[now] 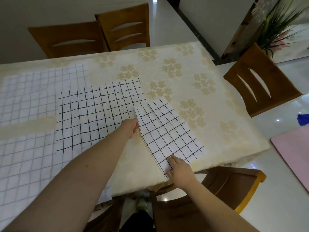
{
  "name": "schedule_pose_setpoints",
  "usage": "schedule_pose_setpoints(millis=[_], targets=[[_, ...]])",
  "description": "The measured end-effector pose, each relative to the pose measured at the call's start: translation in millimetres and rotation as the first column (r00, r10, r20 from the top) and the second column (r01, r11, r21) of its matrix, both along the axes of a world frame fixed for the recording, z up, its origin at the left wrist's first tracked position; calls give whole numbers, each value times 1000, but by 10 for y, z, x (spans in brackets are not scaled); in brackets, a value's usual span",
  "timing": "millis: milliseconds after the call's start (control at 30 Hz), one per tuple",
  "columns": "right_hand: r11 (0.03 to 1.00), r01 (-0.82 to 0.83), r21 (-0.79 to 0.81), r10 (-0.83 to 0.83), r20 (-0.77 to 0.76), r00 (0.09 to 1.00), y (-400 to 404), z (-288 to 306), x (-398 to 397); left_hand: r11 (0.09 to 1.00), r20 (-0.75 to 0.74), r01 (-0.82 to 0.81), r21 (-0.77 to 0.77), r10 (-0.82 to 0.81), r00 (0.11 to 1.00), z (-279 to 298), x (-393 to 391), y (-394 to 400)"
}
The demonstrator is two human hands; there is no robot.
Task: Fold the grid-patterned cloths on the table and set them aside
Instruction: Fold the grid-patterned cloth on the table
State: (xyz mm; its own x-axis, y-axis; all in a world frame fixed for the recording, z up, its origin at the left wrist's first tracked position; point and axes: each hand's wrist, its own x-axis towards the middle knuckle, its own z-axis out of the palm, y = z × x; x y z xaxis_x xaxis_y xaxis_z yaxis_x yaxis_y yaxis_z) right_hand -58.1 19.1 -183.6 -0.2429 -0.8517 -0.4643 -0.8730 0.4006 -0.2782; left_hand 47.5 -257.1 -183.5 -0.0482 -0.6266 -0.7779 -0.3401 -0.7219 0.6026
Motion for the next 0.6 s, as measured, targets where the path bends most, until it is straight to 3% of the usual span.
schedule_pose_setpoints(millis=[200,367,600], targets=[[999,-43,-29,44,14,999,3,2,-75,970,71,156,-187,-145,987,42,-65,-25],[997,-57,-47,58,25,998,-15,-26,-121,878,333,345,-330,-234,914,1,-74,14],[995,-85,-46,86,36,996,-13,-13,-179,810,251,328,-486,-229,940,166,-22,314]])
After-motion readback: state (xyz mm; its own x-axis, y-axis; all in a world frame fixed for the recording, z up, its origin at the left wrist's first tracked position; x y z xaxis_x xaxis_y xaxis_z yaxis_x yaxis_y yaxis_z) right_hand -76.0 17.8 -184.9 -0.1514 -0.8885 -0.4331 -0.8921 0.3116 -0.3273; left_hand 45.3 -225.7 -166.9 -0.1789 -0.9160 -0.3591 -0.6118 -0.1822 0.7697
